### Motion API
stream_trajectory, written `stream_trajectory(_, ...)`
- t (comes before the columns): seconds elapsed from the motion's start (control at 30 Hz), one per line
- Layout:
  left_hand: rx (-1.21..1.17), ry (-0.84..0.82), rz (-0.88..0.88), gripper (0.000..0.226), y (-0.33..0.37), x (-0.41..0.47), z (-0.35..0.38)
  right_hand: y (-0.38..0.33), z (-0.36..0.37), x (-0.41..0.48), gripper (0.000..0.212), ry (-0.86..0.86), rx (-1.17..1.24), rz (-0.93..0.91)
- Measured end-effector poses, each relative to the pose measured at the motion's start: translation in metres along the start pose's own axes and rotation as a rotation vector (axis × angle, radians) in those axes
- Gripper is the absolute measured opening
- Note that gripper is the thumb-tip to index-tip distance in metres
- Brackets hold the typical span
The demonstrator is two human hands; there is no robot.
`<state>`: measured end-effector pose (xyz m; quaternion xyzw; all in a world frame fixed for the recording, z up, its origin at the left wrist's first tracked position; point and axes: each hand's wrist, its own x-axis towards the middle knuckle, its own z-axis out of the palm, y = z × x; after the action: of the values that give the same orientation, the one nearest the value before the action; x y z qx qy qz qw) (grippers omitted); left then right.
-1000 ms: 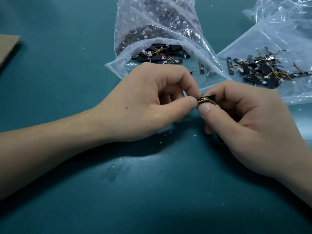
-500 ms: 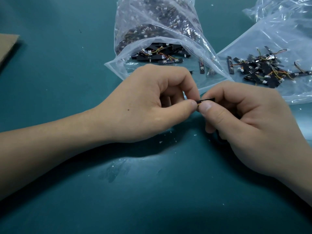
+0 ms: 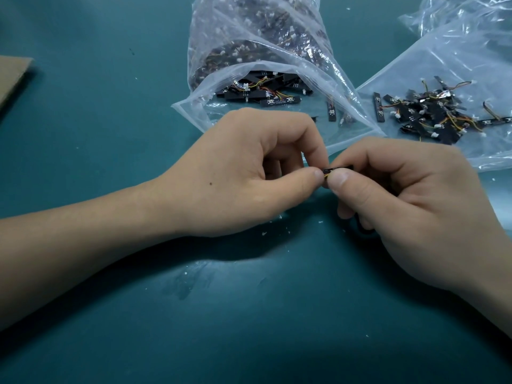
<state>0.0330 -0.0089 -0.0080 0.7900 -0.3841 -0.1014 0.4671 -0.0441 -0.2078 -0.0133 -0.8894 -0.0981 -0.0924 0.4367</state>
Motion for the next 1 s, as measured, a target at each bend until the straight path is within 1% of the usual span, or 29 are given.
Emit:
stream_trajectory(0.43,0.004,-0.006,0.002,0.002,0.0018,-0.0001,0.0011,-0.0022,0.0010,0.0001,0.018,-0.006,-0.025,0.023)
stream_trajectory(0.67,-0.060,-0.061,-0.007,0.023,0.0022,-0.0014,-0.0021,-0.0022,0.0005,-0.0004,0.022,0.000,-0.001,0.028)
stream_trajectory(1.0,-0.050,-0.069,-0.028,0.024,0.0030,-0.0009,0.0003,-0.0035,0.0005,-0.0009,0.022,0.003,0.019,0.025)
